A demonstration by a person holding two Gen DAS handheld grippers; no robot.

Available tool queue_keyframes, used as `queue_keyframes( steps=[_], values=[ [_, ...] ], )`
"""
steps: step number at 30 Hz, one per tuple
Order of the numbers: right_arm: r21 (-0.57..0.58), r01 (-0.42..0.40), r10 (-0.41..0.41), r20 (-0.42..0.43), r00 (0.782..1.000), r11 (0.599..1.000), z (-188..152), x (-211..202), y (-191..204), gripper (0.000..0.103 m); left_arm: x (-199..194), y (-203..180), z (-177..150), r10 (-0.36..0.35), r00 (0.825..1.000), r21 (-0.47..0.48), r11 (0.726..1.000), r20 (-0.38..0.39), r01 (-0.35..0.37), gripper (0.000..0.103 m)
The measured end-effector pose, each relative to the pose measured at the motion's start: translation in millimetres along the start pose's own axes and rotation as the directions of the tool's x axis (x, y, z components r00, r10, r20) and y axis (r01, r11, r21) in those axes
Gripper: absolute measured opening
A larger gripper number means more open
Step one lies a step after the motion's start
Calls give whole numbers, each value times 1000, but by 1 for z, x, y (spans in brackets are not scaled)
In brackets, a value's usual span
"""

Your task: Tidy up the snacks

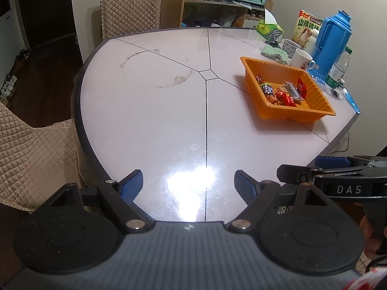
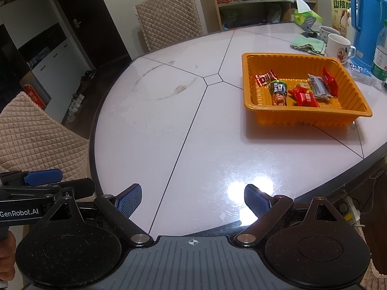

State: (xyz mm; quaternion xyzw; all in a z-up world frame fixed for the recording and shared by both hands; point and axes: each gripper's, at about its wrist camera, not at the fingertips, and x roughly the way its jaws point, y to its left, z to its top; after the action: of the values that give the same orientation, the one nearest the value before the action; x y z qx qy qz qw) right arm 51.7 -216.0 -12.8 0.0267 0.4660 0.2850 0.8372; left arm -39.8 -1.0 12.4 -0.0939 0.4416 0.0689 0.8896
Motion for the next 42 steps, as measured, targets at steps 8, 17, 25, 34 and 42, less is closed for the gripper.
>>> queue_keyframes(
  steps=[8, 17, 25, 34, 42],
  values=[
    [0, 1, -1, 0, 1000, 1000, 0, -1, 0, 91, -2, -3, 3, -5, 1000, 6, 1000, 2, 5, 81],
    [5, 10, -10, 3, 1000, 1000, 3, -1, 2, 91, -1, -1, 6, -17, 1000, 14, 1000, 5, 17, 81],
    [14, 19, -19, 8, 1000, 1000, 3, -1, 4, 91, -1, 1, 7, -26, 1000, 25, 999, 8, 26, 81],
    [29, 31, -32, 16, 999, 999, 3, -3, 3, 91, 0, 0, 10, -40, 999, 40, 998, 10, 40, 81],
    [43, 45, -46, 25, 999, 998, 2, -5, 5, 91, 2, -1, 12, -56, 998, 56, 997, 12, 55, 81]
  ],
)
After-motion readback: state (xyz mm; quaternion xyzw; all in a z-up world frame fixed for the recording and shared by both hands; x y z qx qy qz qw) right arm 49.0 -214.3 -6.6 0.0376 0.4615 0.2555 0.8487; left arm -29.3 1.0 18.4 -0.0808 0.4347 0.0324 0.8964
